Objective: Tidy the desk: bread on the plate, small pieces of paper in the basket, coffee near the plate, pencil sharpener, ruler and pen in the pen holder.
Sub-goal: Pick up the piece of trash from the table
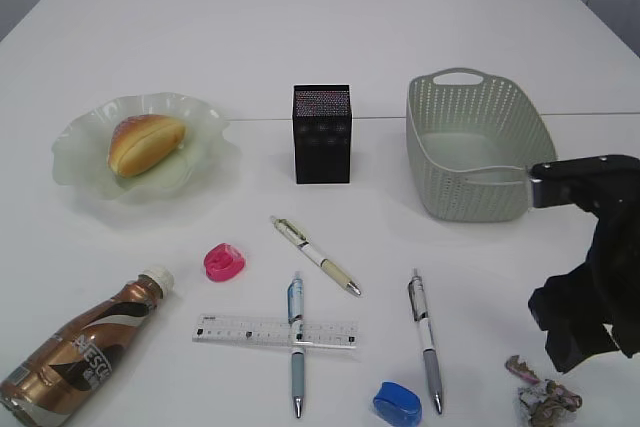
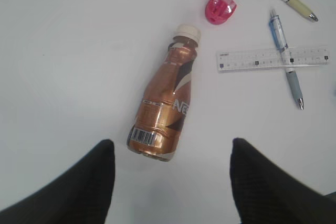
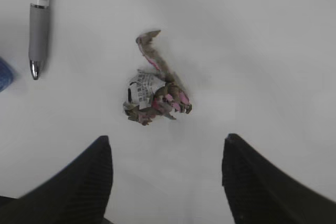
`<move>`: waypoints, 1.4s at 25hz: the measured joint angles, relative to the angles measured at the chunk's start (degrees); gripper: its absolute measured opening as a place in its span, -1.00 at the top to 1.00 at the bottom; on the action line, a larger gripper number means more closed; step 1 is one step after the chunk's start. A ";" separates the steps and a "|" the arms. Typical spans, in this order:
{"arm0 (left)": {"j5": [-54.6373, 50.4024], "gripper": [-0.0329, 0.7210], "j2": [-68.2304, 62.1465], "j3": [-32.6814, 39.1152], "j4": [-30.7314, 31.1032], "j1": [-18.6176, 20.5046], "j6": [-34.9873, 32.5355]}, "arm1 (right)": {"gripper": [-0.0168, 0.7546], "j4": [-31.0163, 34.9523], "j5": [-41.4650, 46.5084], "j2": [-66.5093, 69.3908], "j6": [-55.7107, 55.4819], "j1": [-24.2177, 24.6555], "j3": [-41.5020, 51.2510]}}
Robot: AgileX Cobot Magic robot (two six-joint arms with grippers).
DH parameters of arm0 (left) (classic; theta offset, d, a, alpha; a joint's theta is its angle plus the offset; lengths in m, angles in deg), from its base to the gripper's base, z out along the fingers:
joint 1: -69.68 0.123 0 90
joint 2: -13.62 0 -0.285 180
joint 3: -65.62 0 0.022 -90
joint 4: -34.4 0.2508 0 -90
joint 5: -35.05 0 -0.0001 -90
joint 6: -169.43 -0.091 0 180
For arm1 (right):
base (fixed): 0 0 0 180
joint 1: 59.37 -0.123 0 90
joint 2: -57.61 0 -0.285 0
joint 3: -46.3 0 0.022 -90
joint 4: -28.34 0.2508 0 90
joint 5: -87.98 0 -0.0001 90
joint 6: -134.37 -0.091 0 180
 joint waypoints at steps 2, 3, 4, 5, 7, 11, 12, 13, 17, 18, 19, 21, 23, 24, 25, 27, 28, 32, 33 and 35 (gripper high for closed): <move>0.00 -0.43 0.00 0.00 -0.22 0.00 0.00 | -0.32 0.22 -2.36 0.00 0.39 0.00 1.84; 0.00 -0.43 0.00 0.00 -0.22 0.00 0.00 | -0.34 0.36 -3.57 0.00 0.66 0.00 2.80; 0.00 -0.43 0.00 0.00 -0.39 0.00 0.00 | -0.36 0.61 -4.58 0.00 0.98 0.00 3.64; 0.00 -0.43 0.00 0.00 -0.51 0.00 0.00 | -0.37 1.14 -5.33 0.00 1.41 0.00 4.13; 0.11 -0.43 0.00 0.00 -0.77 0.00 0.00 | -0.38 2.78 -6.31 0.00 2.40 0.00 4.91; 1.44 -0.43 0.00 0.00 -1.46 0.00 0.00 | -0.38 3.97 -8.05 2.53 3.17 0.00 4.95; 1.55 -0.43 0.00 0.00 -1.55 0.00 0.00 | -0.38 3.97 -8.57 3.43 3.17 0.00 4.95; 1.64 -0.43 0.00 0.00 -1.55 0.00 0.00 | -0.38 3.97 -8.97 4.10 3.19 0.00 4.95; 1.78 -0.43 0.00 0.00 -1.61 0.00 0.00 | -0.38 4.11 -10.04 7.03 3.40 0.00 4.95; 1.78 -0.43 0.00 0.00 -1.61 0.00 0.00 | -0.38 4.11 -10.29 7.81 3.40 0.00 4.95; 1.78 -0.43 0.00 0.00 -1.61 0.00 0.00 | -0.38 4.11 -10.57 8.56 3.40 0.00 4.95; 1.78 -0.43 0.00 0.00 -1.61 0.00 0.00 | -0.38 4.11 -10.94 9.68 3.40 0.00 4.95; 1.78 -0.43 0.00 0.00 -1.61 0.00 0.00 | -0.38 4.11 -11.35 10.71 3.40 0.00 4.95; 1.78 -0.43 0.00 0.00 -1.61 0.00 0.00 | -0.38 4.11 -11.64 11.17 3.40 0.00 4.95; 1.78 -0.43 -0.09 0.00 -1.61 0.00 0.00 | -0.38 4.11 -11.77 11.56 3.40 0.00 4.95; 1.78 -0.43 -0.23 0.00 -1.69 0.00 0.00 | -0.38 3.92 -12.14 12.25 3.40 0.00 4.95; 1.78 -0.43 -0.35 0.00 -1.69 0.00 0.00 | -0.38 3.92 -12.27 12.65 3.40 0.00 4.95; 1.90 -0.43 -1.05 0.00 -1.69 0.00 0.00 | -0.37 3.87 -12.70 13.92 3.40 0.00 4.95; 1.90 -0.43 -1.18 0.00 -1.69 0.00 0.00 | -0.36 3.87 -12.75 14.00 3.40 0.00 4.95; 2.00 -0.43 -1.40 0.00 -1.69 0.00 0.00 | -0.28 3.87 -12.84 14.00 3.40 0.00 4.95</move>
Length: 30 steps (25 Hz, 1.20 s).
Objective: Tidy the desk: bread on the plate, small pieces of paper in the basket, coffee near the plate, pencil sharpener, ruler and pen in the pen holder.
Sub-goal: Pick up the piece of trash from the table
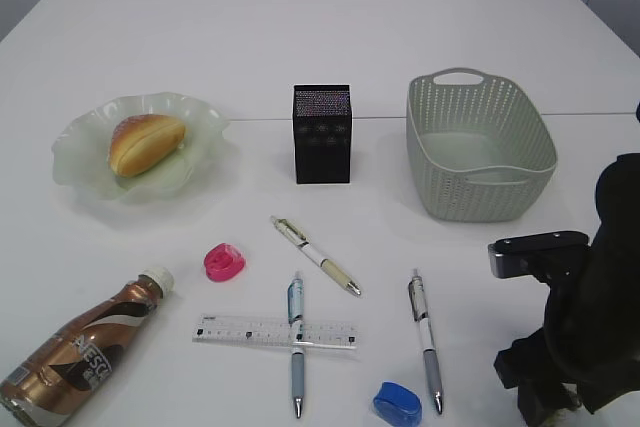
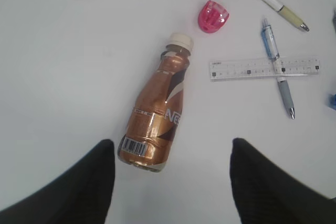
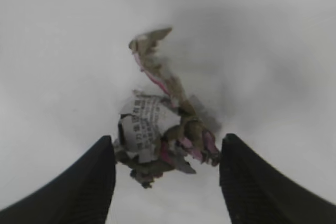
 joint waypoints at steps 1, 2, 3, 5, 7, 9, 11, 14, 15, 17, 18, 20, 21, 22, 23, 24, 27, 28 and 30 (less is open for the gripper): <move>0.12 -0.43 0.00 0.00 0.00 0.00 0.00 | -0.23 0.00 0.00 0.00 0.00 0.00 0.00; 0.25 -0.43 0.00 0.00 -0.05 0.00 0.00 | -0.17 0.00 -0.13 0.00 0.08 0.00 0.00; 0.38 -0.43 0.00 0.00 -0.05 0.00 0.00 | -0.09 0.00 -0.13 0.00 0.08 0.00 0.00; 0.59 -0.43 0.00 0.00 -0.14 0.00 0.00 | 0.06 0.00 -0.17 0.00 0.08 0.00 0.00; 0.68 -0.43 0.00 0.00 -0.14 0.00 0.00 | 0.25 0.00 -0.27 0.00 0.12 0.00 0.00; 0.68 -0.43 0.00 0.00 -0.14 0.00 0.00 | 0.38 0.00 -0.30 0.00 0.33 0.00 0.00; 0.68 -0.43 0.00 0.00 -0.14 0.00 0.00 | 0.46 0.00 -0.40 0.05 0.35 0.00 0.00; 0.68 -0.43 0.00 0.00 -0.14 0.00 0.00 | 0.48 0.00 -0.44 -0.22 0.47 0.00 0.00; 0.68 -0.43 0.00 0.00 -0.14 0.00 0.00 | 0.49 0.00 -0.44 -0.82 0.47 0.00 0.00; 0.78 -0.43 0.00 0.00 -0.14 0.00 0.00 | 0.49 0.00 -0.44 -2.61 0.47 0.00 0.00; 0.81 -0.43 0.00 0.00 -0.14 0.00 0.00 | 0.50 0.00 -0.44 -3.78 0.60 0.00 0.00; 0.93 -0.43 0.00 0.00 -0.14 0.00 0.00 | 0.50 0.00 -0.44 -6.14 0.60 0.00 0.00; 0.93 -0.43 0.00 0.00 -0.14 0.00 0.00 | 0.50 0.00 -0.44 -7.47 0.60 0.00 0.00; 1.01 -0.43 0.00 0.00 -0.14 0.00 0.00 | 0.50 0.00 -0.44 -8.76 0.60 0.00 0.00; 1.01 -0.43 0.00 0.00 -0.14 0.00 0.00 | 0.50 0.00 -0.32 -9.78 0.60 0.00 -0.28; 1.01 -0.43 0.00 0.00 -0.14 0.00 0.00 | 0.50 0.00 -0.06 -10.95 0.60 0.00 -0.80; 1.06 -0.43 0.00 0.00 -0.14 0.00 0.00 | 0.50 -0.09 1.19 -13.68 0.60 0.00 -3.88; 1.06 -0.43 0.00 0.00 -0.14 0.00 0.00 | 0.50 -0.09 1.70 -14.33 0.60 0.00 -5.58; 1.06 -0.43 0.00 0.00 -0.14 0.00 0.00 | 0.50 -0.13 2.65 -14.75 0.30 0.00 -9.57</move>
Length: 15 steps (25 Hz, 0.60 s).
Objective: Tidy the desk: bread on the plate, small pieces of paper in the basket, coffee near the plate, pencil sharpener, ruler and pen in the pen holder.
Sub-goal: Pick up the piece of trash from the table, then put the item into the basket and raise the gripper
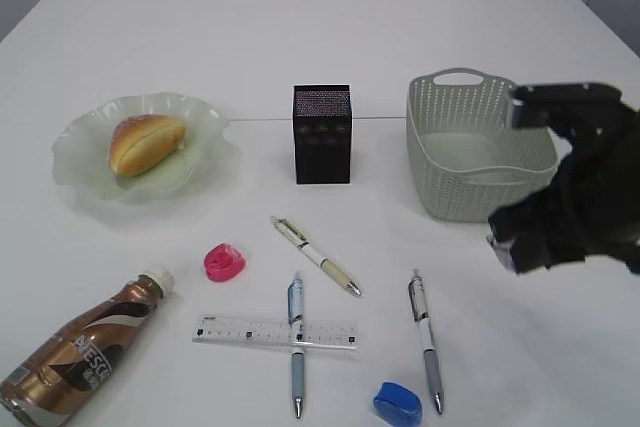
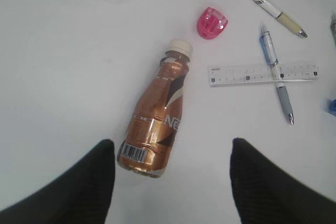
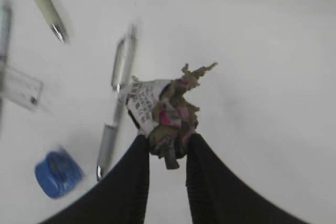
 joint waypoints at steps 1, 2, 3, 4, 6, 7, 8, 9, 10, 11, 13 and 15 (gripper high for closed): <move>0.00 -0.43 0.00 0.00 0.00 0.00 0.00 | 0.50 -0.23 0.29 0.00 -0.30 0.00 -2.47; 0.00 -0.43 0.00 0.00 0.00 0.00 0.00 | 0.50 -0.50 0.50 0.00 -0.75 0.00 -5.04; 0.00 -0.43 -0.05 0.00 0.00 0.00 0.00 | 0.50 -1.09 0.63 0.13 -1.58 0.00 -7.74; 0.00 -0.43 -0.05 0.00 0.00 0.00 0.00 | 0.50 -1.84 0.77 0.64 -2.41 0.00 -10.04; 0.00 -0.43 -0.05 0.00 0.00 0.00 0.00 | 0.50 -4.16 1.12 2.38 -4.27 0.00 -15.57; 0.00 -0.43 -0.05 0.00 0.00 0.00 0.00 | 0.50 -5.77 1.28 3.42 -5.63 0.00 -17.85; 0.00 -0.43 -0.05 0.00 0.00 0.00 0.00 | 0.50 -7.52 1.57 4.91 -6.87 0.00 -20.55; 0.00 -0.43 -0.05 0.00 0.00 0.00 0.00 | 0.50 -9.57 2.13 6.63 -8.29 0.00 -23.23; 0.00 -0.43 -0.05 0.00 0.00 0.00 0.00 | 0.50 -11.46 2.65 8.23 -9.51 0.00 -25.88; 0.00 -0.43 -0.05 0.00 0.00 0.00 0.00 | 0.50 -13.04 3.15 10.37 -10.40 0.00 -28.01; 0.00 -0.43 -0.05 0.00 0.00 0.00 0.00 | 0.50 -15.44 4.24 15.18 -11.89 0.00 -33.04; -0.11 -0.43 -0.05 0.00 0.00 0.00 0.00 | 0.50 -16.75 5.01 19.79 -13.46 0.00 -37.40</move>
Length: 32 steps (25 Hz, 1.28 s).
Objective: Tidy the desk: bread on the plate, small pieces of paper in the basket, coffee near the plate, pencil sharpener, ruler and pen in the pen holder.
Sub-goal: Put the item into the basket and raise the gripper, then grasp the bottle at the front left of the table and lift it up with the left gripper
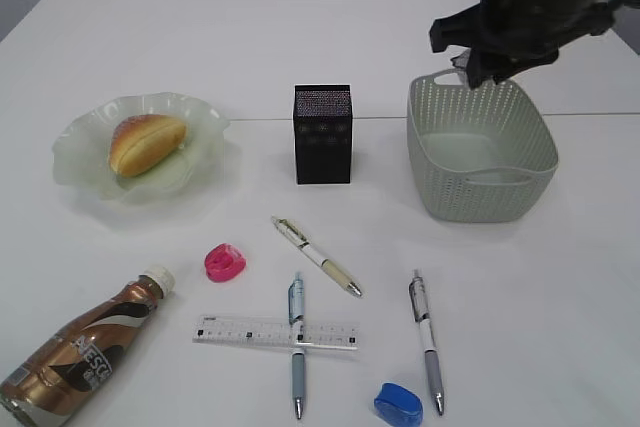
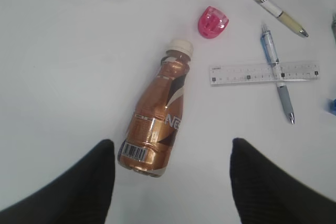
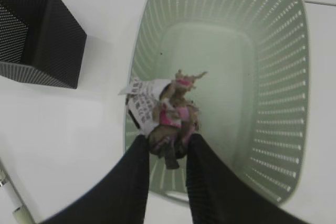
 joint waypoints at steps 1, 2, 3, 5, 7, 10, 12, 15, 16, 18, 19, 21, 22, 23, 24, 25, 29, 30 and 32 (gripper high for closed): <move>-0.12 -0.43 0.00 0.00 0.00 0.00 0.00 | 0.50 -0.35 0.55 2.44 -0.44 0.00 -2.22; -0.12 -0.43 0.00 0.00 0.00 0.00 0.00 | 0.48 -0.33 1.03 4.42 -0.83 0.00 -4.36; -0.23 -0.43 0.00 0.00 0.00 0.00 0.00 | 0.42 -0.33 1.75 6.75 -1.15 0.00 -6.02; -0.35 -0.43 0.00 0.00 0.00 0.00 0.00 | 0.19 -0.33 3.18 10.89 -1.37 0.00 -9.37; -0.70 -0.43 0.00 0.00 0.00 0.00 0.00 | -0.14 -0.33 4.49 13.64 -1.47 0.00 -11.41; -1.19 -0.43 0.00 0.00 0.00 0.00 0.00 | -0.44 -0.33 5.50 14.78 -1.69 0.00 -12.30; -1.32 -0.43 0.00 0.00 0.00 0.00 0.00 | -0.50 -0.06 6.12 14.37 -1.78 0.00 -12.59; -1.35 -0.43 0.00 0.00 0.00 0.00 0.00 | -0.50 2.56 10.99 12.77 1.64 0.00 -12.59; -1.35 -0.43 0.00 0.00 0.00 0.00 0.00 | -0.46 4.08 12.99 12.17 3.31 0.00 -12.59; -1.35 -0.43 0.00 0.00 0.00 0.00 0.00 | -0.37 7.25 17.55 10.49 5.92 0.00 -12.59; -1.35 -0.43 0.00 0.00 0.00 0.00 0.00 | -0.34 8.93 18.93 9.75 7.26 0.00 -12.59; -1.12 -0.43 0.00 0.00 0.12 0.00 0.00 | -0.30 10.98 20.42 7.65 8.66 0.00 -12.59; -0.81 -0.43 0.00 0.00 0.24 0.00 0.00 | -0.29 11.33 20.53 6.41 9.07 -0.10 -12.59; -0.16 -0.43 0.00 0.00 0.24 0.00 0.00 | -0.28 11.57 20.65 5.28 9.29 -0.10 -12.12; 0.34 -0.43 0.00 0.00 0.35 0.00 0.00 | -0.28 11.67 20.63 3.83 9.53 -0.10 -11.52; 0.86 -0.43 0.00 0.00 0.35 0.00 0.00 | -0.28 11.67 20.63 2.24 9.64 -0.10 -10.36; 2.57 -0.43 0.00 0.00 0.35 0.00 0.00 | -0.28 11.67 20.78 -4.95 10.46 -0.10 -1.86; 3.01 -0.43 0.00 0.00 0.35 0.00 0.00 | -0.28 11.67 20.78 -6.69 10.61 -0.10 1.20; 3.45 -0.43 -0.10 0.00 0.35 0.00 -0.23 | -0.28 11.67 20.78 -10.99 11.13 -0.10 7.22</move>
